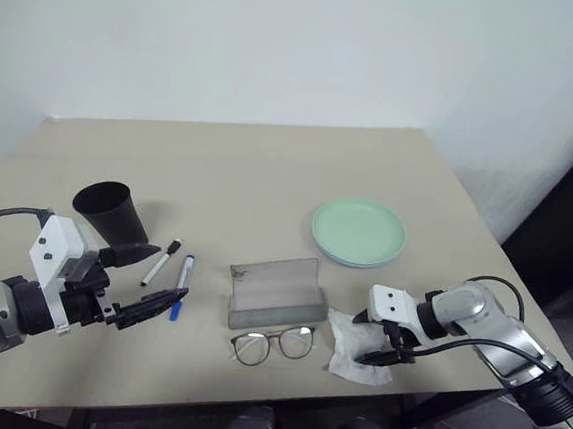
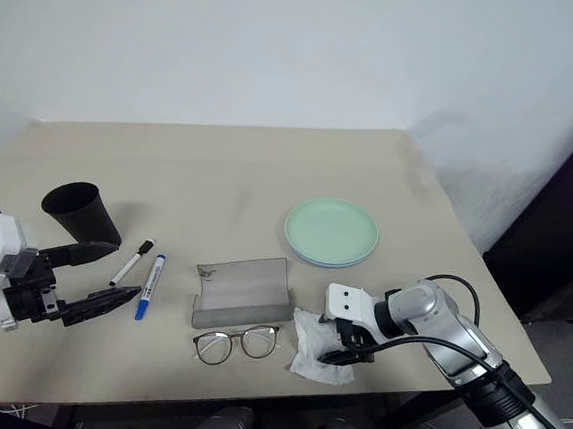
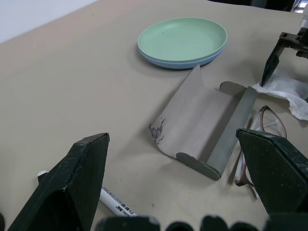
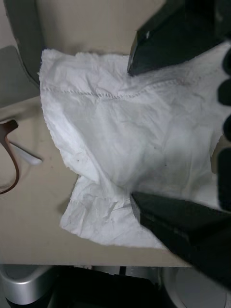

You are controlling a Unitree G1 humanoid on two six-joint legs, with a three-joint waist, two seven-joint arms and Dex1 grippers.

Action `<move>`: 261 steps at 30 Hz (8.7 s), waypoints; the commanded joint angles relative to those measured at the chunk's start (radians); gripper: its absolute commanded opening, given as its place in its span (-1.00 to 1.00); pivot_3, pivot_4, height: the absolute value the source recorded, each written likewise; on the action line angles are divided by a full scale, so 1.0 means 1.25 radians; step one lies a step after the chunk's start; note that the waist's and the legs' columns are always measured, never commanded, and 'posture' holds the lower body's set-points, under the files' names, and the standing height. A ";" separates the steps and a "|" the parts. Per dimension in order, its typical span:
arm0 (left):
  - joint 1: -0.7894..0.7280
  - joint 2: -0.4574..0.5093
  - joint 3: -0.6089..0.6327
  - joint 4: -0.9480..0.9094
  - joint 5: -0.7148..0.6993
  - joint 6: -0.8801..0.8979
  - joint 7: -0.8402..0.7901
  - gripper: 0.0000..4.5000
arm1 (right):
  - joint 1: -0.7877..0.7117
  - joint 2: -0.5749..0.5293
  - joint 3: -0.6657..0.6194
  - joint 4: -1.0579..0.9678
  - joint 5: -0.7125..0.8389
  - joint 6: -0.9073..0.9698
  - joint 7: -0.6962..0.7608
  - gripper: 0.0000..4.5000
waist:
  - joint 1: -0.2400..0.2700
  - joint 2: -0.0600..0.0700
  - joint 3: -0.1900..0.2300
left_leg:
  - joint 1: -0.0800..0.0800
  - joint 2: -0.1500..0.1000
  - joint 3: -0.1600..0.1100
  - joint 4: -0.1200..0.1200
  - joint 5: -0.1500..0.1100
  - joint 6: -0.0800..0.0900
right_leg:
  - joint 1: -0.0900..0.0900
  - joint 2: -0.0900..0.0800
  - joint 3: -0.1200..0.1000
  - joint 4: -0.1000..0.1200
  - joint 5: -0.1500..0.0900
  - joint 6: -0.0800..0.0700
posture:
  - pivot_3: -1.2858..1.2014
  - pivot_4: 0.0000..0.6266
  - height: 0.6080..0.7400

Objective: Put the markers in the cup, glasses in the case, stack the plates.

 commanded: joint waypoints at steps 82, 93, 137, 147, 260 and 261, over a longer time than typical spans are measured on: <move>-0.232 0.013 -0.524 0.082 0.186 -0.058 -0.081 1.00 | -0.255 0.042 -0.309 0.057 0.270 0.185 -0.014 0.98 | -0.019 0.003 0.001 | -0.001 0.003 0.000 0.001 -0.001 -0.002 | -0.001 0.012 0.002 -0.001 0.005 -0.005 | 0.03 -1.00 0.37; -0.332 -0.006 -0.623 0.126 0.210 -0.054 -0.130 1.00 | -0.224 0.034 -0.301 0.017 0.277 0.201 -0.047 0.98 | -0.020 0.003 0.001 | -0.001 0.004 0.000 0.002 -0.001 -0.001 | -0.001 0.012 0.002 0.000 0.005 -0.004 | 0.03 -1.00 0.37; -0.416 -0.020 -0.756 0.195 0.309 -0.026 -0.196 -0.23 | -0.198 0.040 -0.297 0.000 0.277 0.198 -0.082 1.00 | -0.020 0.002 0.001 | -0.001 0.003 -0.001 0.005 -0.002 0.000 | 0.001 0.012 0.002 0.000 0.006 -0.004 | 0.03 -1.00 0.37; -0.421 -0.031 -0.763 0.207 0.329 -0.045 -0.187 -0.85 | -0.200 0.043 -0.291 0.001 0.273 0.196 -0.086 1.00 | -0.018 0.003 0.000 | 0.000 0.004 -0.001 0.005 -0.002 0.000 | 0.002 0.012 0.002 0.000 0.006 -0.003 | 0.03 -1.00 0.37; -0.637 -0.138 -0.710 0.605 0.340 -0.171 -0.320 -0.98 | -0.218 0.073 -0.259 0.020 0.239 0.139 -0.118 1.00 | -0.020 0.001 0.000 | -0.001 0.003 -0.001 0.007 -0.002 0.000 | 0.002 0.012 0.002 0.000 0.007 -0.002 | 0.03 -1.00 0.37; -0.632 -0.138 -0.714 0.604 0.344 -0.177 -0.324 -0.98 | -0.218 0.073 -0.259 0.019 0.240 0.139 -0.118 1.00 | -0.020 0.001 0.000 | -0.001 0.003 -0.001 0.007 -0.002 0.000 | 0.001 0.013 0.002 0.000 0.007 -0.002 | 0.03 -1.00 0.37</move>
